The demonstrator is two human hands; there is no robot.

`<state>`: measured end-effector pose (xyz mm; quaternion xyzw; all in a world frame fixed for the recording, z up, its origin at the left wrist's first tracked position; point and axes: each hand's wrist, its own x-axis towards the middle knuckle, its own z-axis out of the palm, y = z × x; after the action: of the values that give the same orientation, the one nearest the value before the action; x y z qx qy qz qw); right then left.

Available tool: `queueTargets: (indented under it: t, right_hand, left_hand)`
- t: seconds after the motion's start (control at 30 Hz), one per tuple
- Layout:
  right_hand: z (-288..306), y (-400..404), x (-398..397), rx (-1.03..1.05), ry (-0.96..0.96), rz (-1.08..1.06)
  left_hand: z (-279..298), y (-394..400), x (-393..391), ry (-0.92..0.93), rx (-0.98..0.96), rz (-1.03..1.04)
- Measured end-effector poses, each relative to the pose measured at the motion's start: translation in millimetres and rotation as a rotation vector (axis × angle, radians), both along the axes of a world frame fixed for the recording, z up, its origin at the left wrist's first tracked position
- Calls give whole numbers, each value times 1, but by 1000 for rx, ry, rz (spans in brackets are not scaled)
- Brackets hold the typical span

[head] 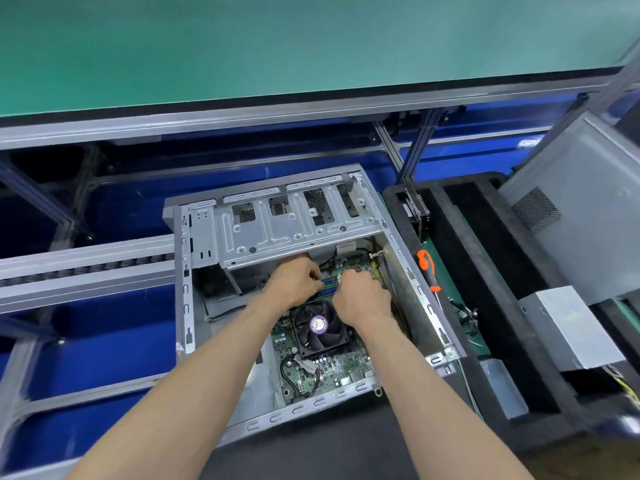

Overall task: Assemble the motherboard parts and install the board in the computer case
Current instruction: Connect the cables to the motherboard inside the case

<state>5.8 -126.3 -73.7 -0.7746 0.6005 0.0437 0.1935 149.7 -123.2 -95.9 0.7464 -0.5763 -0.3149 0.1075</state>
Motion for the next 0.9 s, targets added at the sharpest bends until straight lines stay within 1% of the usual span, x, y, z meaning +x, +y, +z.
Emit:
queueTargets:
  t: [0.1,0.2,0.33,0.43,0.57,0.73,0.87,0.9]
  right_hand:
    - [0,0,-1,60,-2,-29]
    - [2,-1,0,80,-69,-91]
    - [8,-2,3,103,-246,-175]
    - [10,-3,2,65,-338,-228]
    - [6,-7,-2,79,-355,-283]
    - [2,-9,-3,114,-341,-300]
    - [2,-9,-4,98,-383,-349]
    - [3,-9,-4,86,-368,-357]
  left_hand:
    - [0,3,5,266,7,217]
    - [2,1,4,458,32,309]
    - [3,-11,-4,566,27,321]
    - [4,-20,-11,646,28,317]
    - [6,-27,-16,668,46,290]
    - [2,-23,-17,573,99,238]
    - [0,-21,-10,614,90,212]
    - [1,-20,-7,594,87,196]
